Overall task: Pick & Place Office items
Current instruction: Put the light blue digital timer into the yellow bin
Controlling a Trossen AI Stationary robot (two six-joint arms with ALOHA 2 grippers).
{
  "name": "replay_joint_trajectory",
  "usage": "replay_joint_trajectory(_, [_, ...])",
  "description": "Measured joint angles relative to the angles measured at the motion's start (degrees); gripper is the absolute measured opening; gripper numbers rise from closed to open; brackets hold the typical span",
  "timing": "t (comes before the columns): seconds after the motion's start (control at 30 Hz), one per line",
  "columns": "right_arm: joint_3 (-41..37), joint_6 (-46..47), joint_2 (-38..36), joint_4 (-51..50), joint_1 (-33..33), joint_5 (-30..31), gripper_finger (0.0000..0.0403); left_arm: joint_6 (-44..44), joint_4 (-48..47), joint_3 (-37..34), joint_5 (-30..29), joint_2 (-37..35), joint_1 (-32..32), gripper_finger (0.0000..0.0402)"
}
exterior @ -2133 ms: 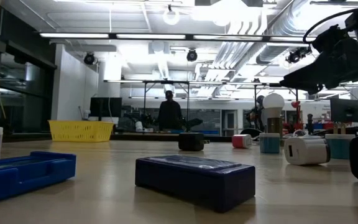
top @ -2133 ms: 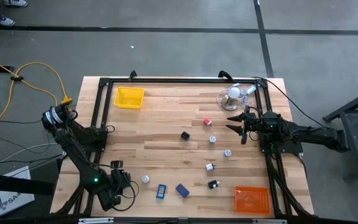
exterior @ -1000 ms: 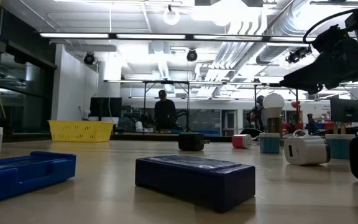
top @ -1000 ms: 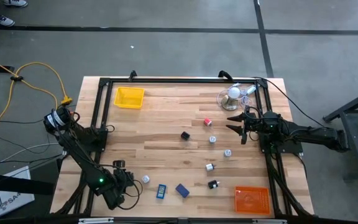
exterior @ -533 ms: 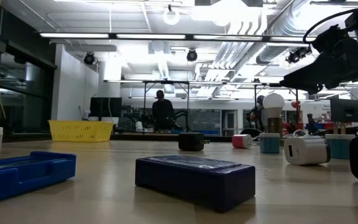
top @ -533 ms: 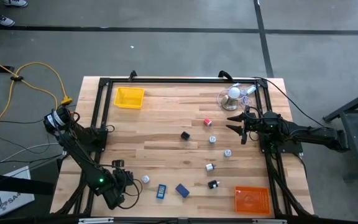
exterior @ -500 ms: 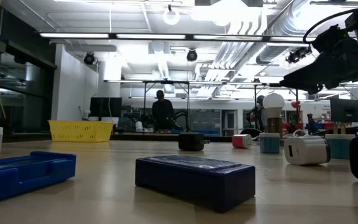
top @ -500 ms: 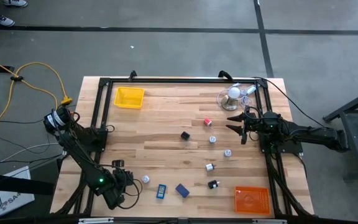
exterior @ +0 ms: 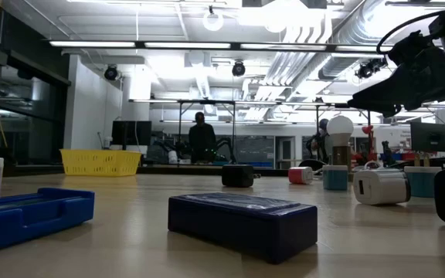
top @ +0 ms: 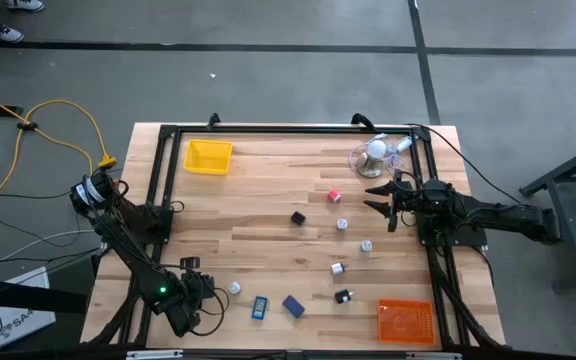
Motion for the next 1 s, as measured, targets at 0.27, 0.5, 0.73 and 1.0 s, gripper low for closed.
replay_joint_trajectory(0.27, [0.0,0.0,0.02,0.0,0.0,0.0,0.0158,0.02,0.0,0.0,0.02,0.0,0.0,0.0138])
replay_joint_trajectory(0.5, [0.0,0.01,0.02,0.0,-0.01,0.0,0.0158,0.42,0.02,0.0,0.02,0.0,0.0,0.0138])
replay_joint_trajectory(0.73, [0.0,0.02,0.0,0.0,-0.02,0.0,0.0158,0.44,0.04,0.0,-0.03,0.0,0.0,0.0102])
replay_joint_trajectory(1.0, [0.0,0.02,0.0,0.0,-0.02,0.0,0.0158,0.44,0.02,0.0,-0.11,-0.02,-0.02,0.0059])
